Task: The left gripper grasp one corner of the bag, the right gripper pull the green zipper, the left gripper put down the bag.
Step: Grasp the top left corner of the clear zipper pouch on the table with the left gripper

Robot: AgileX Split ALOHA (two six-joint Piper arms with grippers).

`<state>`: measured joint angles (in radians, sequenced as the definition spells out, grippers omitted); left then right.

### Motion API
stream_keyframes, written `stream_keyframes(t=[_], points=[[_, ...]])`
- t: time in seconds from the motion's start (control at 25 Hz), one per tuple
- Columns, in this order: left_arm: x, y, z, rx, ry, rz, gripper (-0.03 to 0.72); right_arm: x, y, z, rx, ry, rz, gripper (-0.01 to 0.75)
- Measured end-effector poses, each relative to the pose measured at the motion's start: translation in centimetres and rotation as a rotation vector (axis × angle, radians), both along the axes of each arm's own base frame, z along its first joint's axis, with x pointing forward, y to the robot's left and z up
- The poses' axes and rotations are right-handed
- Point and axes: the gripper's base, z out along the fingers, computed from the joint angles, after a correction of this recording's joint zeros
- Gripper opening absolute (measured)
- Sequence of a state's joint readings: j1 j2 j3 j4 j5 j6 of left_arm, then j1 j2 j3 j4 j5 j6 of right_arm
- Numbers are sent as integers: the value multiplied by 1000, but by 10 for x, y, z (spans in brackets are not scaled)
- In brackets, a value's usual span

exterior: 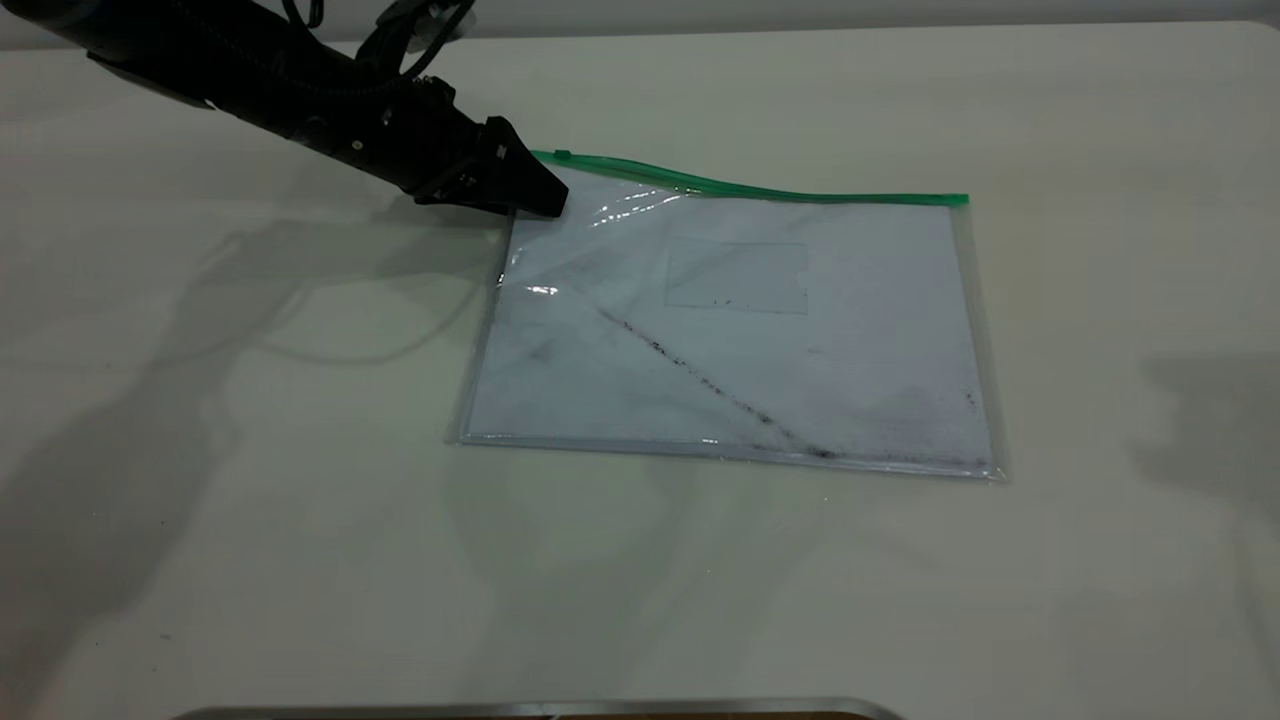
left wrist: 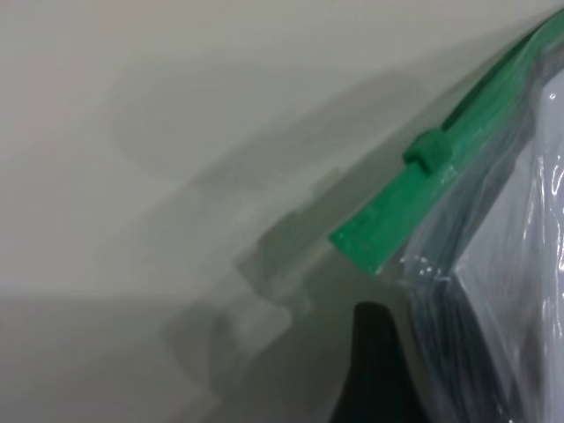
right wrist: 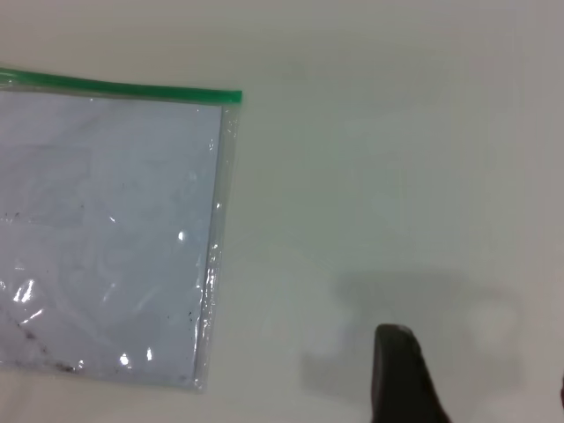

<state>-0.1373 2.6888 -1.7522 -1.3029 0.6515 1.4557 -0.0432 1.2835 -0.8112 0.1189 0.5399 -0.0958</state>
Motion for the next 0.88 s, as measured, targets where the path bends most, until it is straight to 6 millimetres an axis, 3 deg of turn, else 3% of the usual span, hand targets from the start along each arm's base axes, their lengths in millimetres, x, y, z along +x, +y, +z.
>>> stream_keyframes(t=[0.16,0.36,0.48,0.72,0.88], points=[[-1,0,-3,3,-2,-5,552,0,0,0,0,0,0,467],[-2,0,-9,-9,10,5,433,0,0,0,0,0,0,467],[-2,-2,-9,-41,-4,-6,335,0,0,0,0,1,1,467],[-1,-8,-2,-124,-77,-39,65,0,0,0,-1,1,2,467],[-3,-11,2,-147,-166,-139,53,1,0,-1,-5,0,7,467]])
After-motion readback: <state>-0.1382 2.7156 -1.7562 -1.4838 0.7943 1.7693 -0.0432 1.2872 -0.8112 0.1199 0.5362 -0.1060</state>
